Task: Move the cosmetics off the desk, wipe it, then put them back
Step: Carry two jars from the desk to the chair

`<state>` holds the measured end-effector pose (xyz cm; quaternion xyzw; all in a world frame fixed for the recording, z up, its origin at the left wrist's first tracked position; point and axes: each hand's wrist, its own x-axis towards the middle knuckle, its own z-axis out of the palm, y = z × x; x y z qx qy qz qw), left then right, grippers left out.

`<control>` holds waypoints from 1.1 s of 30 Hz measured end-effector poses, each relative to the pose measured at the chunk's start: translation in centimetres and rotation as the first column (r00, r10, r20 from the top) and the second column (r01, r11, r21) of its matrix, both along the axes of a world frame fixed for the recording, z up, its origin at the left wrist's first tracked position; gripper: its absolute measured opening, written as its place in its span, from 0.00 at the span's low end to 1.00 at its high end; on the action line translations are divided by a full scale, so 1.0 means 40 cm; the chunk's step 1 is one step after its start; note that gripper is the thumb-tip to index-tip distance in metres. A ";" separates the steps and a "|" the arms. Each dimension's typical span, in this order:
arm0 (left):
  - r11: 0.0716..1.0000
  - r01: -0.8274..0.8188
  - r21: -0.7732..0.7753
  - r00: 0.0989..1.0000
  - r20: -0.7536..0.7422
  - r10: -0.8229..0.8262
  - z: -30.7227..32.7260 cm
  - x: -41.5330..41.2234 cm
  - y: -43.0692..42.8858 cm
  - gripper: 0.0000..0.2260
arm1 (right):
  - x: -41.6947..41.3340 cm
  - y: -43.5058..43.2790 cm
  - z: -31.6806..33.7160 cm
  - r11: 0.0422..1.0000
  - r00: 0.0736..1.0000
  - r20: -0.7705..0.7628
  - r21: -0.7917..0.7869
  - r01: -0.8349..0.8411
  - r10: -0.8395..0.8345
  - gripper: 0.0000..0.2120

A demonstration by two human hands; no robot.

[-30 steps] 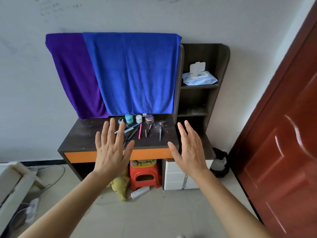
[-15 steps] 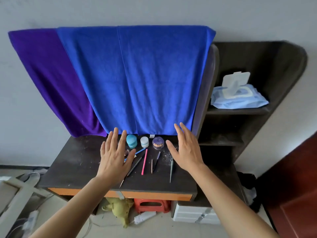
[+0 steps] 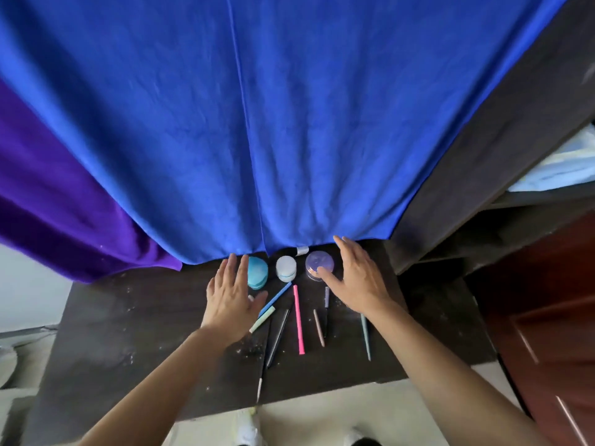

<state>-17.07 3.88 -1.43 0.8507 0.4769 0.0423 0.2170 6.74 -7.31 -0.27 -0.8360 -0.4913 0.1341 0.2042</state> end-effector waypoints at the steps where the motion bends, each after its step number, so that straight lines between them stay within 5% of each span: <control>1: 0.999 0.028 -0.027 1.000 0.000 -0.028 -0.022 0.004 0.022 0.38 | -0.007 0.015 -0.019 0.999 0.998 -0.055 -0.024 0.032 -0.033 0.39; 9: 0.991 0.106 -0.077 0.994 -0.022 -0.108 -0.181 0.039 0.122 0.37 | -0.032 0.082 -0.181 0.978 0.991 -0.082 -0.189 0.093 -0.110 0.44; 16: 1.000 -0.013 -0.002 0.996 0.084 0.013 -0.214 0.057 0.118 0.32 | -0.005 0.115 -0.241 0.990 0.987 -0.122 -0.109 0.092 -0.105 0.38; 28: 0.983 -0.183 -0.001 0.928 0.329 0.173 0.033 0.067 0.017 0.32 | 0.017 -0.005 -0.038 0.957 0.979 -0.124 0.224 0.185 -0.160 0.34; 33: 0.998 -0.048 0.036 0.874 0.485 0.024 0.178 0.084 0.004 0.30 | 0.008 -0.054 0.093 0.901 0.949 -0.135 0.298 0.314 -0.286 0.34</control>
